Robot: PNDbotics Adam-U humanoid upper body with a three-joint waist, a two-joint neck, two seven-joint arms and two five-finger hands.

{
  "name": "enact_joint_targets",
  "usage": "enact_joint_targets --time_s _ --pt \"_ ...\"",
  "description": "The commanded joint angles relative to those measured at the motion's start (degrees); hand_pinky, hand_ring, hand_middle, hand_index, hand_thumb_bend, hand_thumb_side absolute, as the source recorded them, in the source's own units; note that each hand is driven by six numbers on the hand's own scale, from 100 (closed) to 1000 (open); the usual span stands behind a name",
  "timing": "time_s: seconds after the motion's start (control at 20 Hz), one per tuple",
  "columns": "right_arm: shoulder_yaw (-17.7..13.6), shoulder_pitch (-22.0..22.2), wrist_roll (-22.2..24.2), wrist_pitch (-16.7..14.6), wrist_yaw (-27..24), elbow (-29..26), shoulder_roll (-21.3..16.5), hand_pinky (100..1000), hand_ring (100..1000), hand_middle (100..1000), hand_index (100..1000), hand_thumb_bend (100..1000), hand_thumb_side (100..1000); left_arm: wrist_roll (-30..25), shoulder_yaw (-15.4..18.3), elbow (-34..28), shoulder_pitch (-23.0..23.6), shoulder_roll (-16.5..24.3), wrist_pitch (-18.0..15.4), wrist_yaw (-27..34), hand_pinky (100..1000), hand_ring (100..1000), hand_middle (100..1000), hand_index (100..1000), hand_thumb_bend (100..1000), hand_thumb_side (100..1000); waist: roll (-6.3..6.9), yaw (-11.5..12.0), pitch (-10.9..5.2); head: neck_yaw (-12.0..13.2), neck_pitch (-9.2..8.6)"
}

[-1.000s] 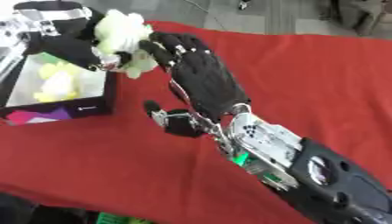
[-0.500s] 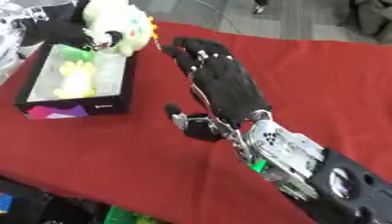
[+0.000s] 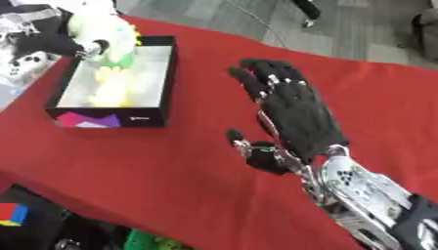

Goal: Pick up the objects with one hand, pass them to the other hand, and then place them into the box on the other side of the table.

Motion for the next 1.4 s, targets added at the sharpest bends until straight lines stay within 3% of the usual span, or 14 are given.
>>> enact_joint_targets --time_s 0.05,0.15,0.25,0.35,0.45,0.5,0.65,0.8,0.9,0.95,1.0,1.2,1.35,1.4 --pt "-1.22 -0.28 -1.30 0.22 0.40 -1.15 -1.51 898 892 864 900 422 192 -1.12 0.94 1.01 -0.28 2.18 -2.33 -2.05 946 642 509 570 100 248 0.31 -0.12 -1.42 1.43 -1.12" --pt "-1.50 -0.12 -1.77 0.29 0.20 -1.15 -1.54 897 892 863 899 424 190 -3.34 0.62 1.81 0.09 1.98 -4.53 -3.84 980 741 623 725 100 247 0.15 -0.25 -1.45 1.87 -1.44" --pt "-1.53 0.06 -1.98 0.25 0.09 -1.15 -1.51 896 892 862 899 423 190 -5.05 0.39 2.49 0.10 1.69 -7.21 -6.39 1000 817 728 822 100 629 0.03 -0.41 -1.51 1.98 -1.70" --pt "-1.46 0.23 -2.03 0.27 0.04 -1.15 -1.42 894 891 862 899 420 191 -5.83 0.07 3.20 -0.07 1.20 -10.77 -10.57 1000 846 750 863 127 885 -0.05 -0.53 -1.51 1.98 -1.83" --pt "-1.40 0.36 -2.07 0.32 0.05 -1.15 -1.38 894 891 862 899 419 192 -6.27 0.08 4.15 -0.29 0.66 -13.40 -14.19 1000 851 751 871 180 919 -0.08 -0.55 -1.49 1.95 -1.88" --pt "-1.37 0.43 -2.07 0.35 0.06 -1.15 -1.36 893 890 861 898 415 201 -6.19 0.17 4.66 -0.46 0.45 -14.27 -15.86 1000 885 774 912 328 957 -0.08 -0.60 -1.46 2.00 -1.80" --pt "-1.36 0.72 -2.26 0.45 -0.04 -1.15 -1.32 890 884 857 893 407 204 -4.85 0.56 6.67 -0.98 -0.39 -15.19 -21.98 1000 939 812 955 434 930 -0.04 -0.79 -1.37 2.13 -1.36" --pt "-1.53 0.70 -3.17 0.41 -0.48 -1.15 -1.23 885 873 851 885 405 190 -4.29 1.08 7.90 -1.14 -1.09 -16.50 -25.60 1000 959 820 960 393 840 0.09 -0.91 -1.27 1.90 -0.82" --pt "-1.68 0.70 -3.97 0.37 -0.97 -1.15 -1.27 882 870 850 883 399 191 -4.54 1.42 8.57 -1.07 -1.23 -17.70 -26.26 1000 964 825 957 273 561 0.21 -0.94 -1.22 1.87 -0.51" --pt "-1.74 0.72 -4.30 0.38 -1.19 -1.15 -1.30 881 868 849 881 394 196 -4.75 1.56 8.88 -1.04 -1.29 -18.09 -26.35 1000 962 825 954 216 152 0.25 -0.96 -1.20 1.88 -0.43" --pt "-1.79 0.77 -4.59 0.41 -1.35 -1.15 -1.34 881 868 848 881 394 197 -4.97 1.71 9.13 -1.03 -1.37 -18.37 -26.24 1000 960 823 954 218 101 0.29 -0.97 -1.19 1.88 -0.38" --pt "-1.82 0.95 -5.05 0.63 -1.48 -1.15 -1.46 880 868 848 881 399 195 -4.36 1.99 9.13 -1.08 -1.54 -19.05 -25.19 1000 951 817 955 210 116 0.39 -1.05 -1.21 1.89 -0.29" --pt "-1.88 1.03 -5.13 0.69 -1.45 -1.15 -1.56 880 868 848 881 399 181 -3.48 2.30 8.69 -1.06 -1.55 -18.86 -23.95 1000 938 797 938 100 142 0.44 -1.05 -1.23 1.91 -0.21" --pt "-1.98 1.15 -5.21 0.75 -1.44 -1.15 -1.60 877 867 848 880 385 173 -2.64 2.70 8.16 -1.02 -1.50 -18.32 -23.22 1000 919 763 911 100 494 0.45 -1.02 -1.23 1.84 -0.17"
